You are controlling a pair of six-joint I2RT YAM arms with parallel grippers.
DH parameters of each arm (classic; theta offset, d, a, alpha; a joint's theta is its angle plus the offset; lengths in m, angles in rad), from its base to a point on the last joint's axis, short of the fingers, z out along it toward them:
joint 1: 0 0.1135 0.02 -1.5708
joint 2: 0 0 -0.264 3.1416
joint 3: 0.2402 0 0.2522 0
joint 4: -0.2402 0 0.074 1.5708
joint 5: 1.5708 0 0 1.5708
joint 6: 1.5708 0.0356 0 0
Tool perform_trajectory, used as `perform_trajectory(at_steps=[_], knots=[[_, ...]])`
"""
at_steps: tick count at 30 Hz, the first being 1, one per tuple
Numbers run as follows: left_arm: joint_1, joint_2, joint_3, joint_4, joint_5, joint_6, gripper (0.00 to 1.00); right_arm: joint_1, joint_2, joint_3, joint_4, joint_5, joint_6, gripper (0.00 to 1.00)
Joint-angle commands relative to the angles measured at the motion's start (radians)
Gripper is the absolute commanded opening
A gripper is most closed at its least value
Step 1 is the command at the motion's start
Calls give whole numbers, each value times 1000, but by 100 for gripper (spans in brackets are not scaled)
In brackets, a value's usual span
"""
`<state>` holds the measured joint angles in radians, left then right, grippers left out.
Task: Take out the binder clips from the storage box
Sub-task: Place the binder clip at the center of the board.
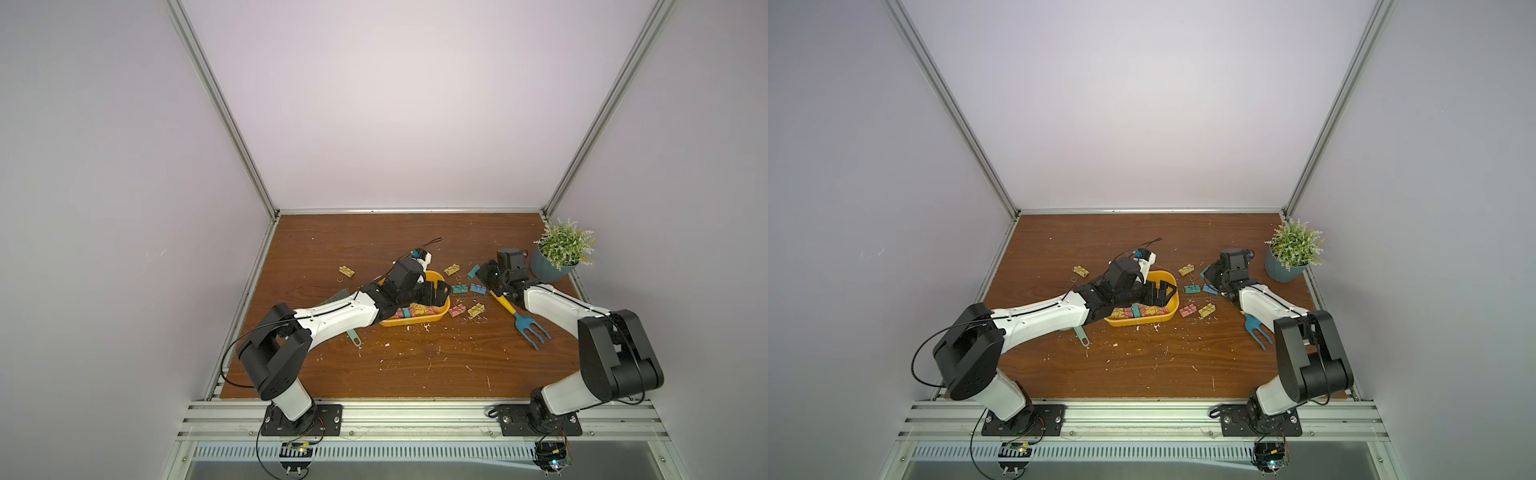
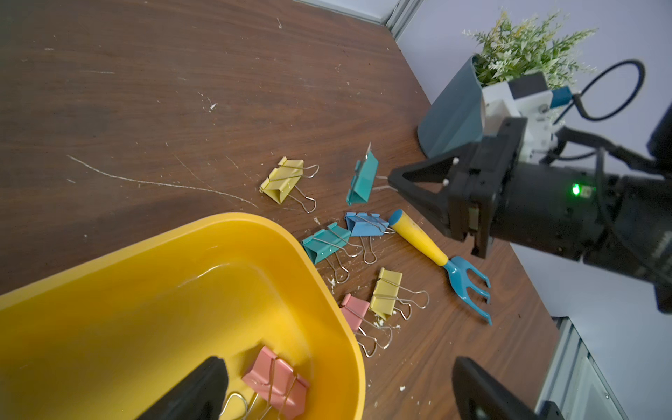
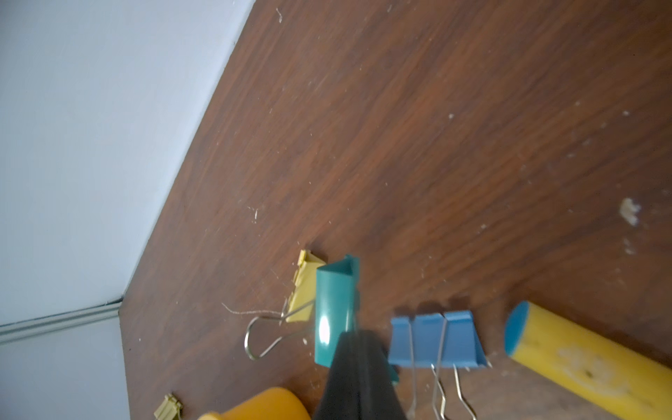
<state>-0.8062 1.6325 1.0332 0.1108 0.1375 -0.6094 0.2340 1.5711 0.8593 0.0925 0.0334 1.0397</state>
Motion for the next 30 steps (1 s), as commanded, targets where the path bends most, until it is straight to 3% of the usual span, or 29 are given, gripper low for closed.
perform_trajectory(at_steps=[1,13,18,30], knots=[[-3,2,30,-21,3,19,99,-8,60,92,61,23,60,0],[-2,-11,21,-37,-22,20,99,-8,225,184,94,124,149,0],[-2,-13,19,-42,-30,24,99,-8,249,186,83,97,137,0],[-2,-53,-6,-70,-62,24,99,-3,190,75,98,32,145,21]])
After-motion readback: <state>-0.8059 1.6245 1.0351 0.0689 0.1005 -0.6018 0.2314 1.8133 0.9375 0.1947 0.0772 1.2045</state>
